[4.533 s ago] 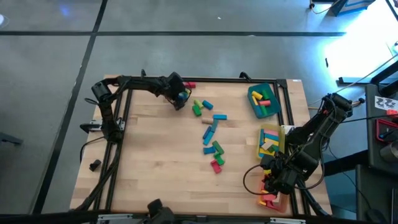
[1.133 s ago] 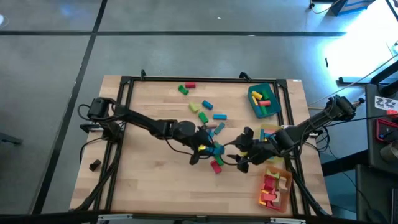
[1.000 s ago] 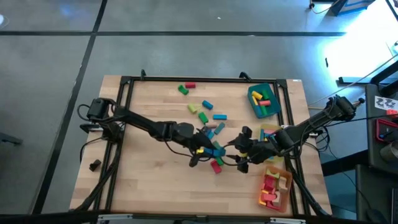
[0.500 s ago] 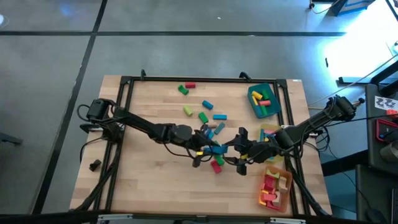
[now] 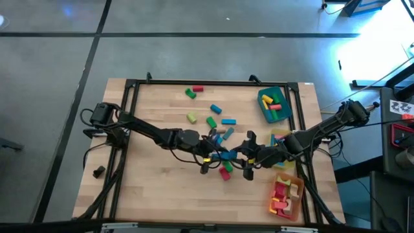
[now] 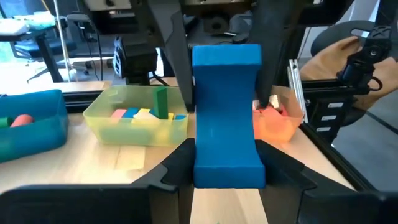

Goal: Sort blocks by size
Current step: Put the blue arch block into the orange bin, then put the light green cylindrical block into the blue bin

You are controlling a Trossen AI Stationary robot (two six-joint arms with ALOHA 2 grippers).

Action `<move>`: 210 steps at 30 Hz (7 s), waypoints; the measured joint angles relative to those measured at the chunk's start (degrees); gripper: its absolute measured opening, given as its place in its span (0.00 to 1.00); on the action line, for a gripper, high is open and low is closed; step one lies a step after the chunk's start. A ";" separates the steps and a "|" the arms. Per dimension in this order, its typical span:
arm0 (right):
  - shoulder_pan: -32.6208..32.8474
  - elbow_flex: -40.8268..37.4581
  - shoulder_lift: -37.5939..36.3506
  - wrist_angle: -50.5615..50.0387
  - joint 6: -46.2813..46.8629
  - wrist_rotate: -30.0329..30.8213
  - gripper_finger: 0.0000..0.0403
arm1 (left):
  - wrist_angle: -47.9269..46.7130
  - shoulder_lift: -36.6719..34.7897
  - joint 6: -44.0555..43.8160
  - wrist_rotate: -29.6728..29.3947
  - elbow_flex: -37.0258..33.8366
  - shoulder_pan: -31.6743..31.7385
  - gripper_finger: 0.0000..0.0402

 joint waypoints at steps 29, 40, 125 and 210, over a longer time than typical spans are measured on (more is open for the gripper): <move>-1.58 0.02 -1.98 -13.24 7.33 -21.42 0.34 | -37.13 -11.12 -10.13 0.07 -0.02 3.17 0.54; 3.53 0.02 -2.11 -35.71 31.69 -51.04 0.34 | -56.49 -19.28 -19.41 -0.29 0.02 10.41 0.54; 23.26 -0.04 -0.39 -32.21 40.30 29.46 0.60 | 4.27 -17.29 -42.70 -4.68 -20.36 8.83 0.31; -15.11 -0.15 3.90 17.07 -18.18 -7.24 0.31 | 19.76 -5.86 -2.41 -2.77 -7.98 5.08 0.43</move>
